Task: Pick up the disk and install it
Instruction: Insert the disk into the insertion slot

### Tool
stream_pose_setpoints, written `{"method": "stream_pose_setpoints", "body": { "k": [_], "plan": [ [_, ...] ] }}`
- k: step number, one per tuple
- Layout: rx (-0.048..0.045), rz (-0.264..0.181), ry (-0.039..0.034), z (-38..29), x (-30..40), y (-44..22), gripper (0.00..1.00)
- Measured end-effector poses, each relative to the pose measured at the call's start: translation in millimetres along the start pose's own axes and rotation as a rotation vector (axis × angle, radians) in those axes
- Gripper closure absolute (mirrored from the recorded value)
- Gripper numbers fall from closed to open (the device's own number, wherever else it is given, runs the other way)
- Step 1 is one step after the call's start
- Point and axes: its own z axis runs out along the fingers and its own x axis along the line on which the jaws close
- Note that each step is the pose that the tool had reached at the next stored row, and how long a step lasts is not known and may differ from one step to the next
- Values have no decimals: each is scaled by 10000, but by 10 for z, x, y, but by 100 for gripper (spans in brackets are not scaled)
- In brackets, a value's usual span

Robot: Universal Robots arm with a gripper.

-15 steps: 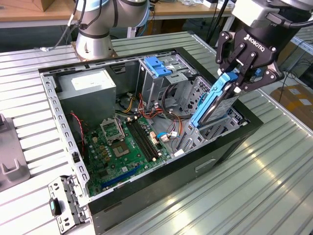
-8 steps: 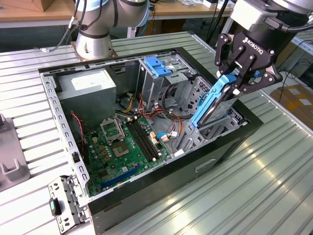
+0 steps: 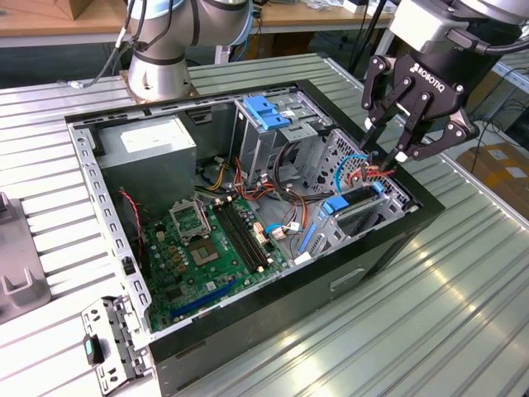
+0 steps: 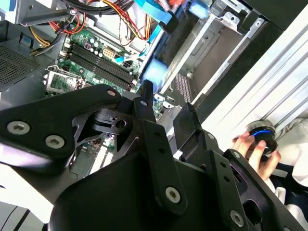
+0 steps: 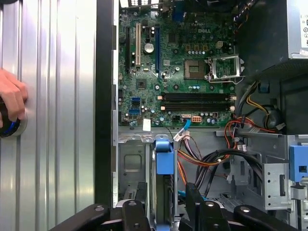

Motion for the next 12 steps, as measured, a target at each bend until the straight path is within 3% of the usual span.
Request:
{"method": "stream_pose_setpoints", "body": {
  "k": [4, 12],
  "plan": [
    [0, 0, 2, -1, 0, 0, 55],
    [0, 0, -17, -83, -3, 4, 55]
  ]
}}
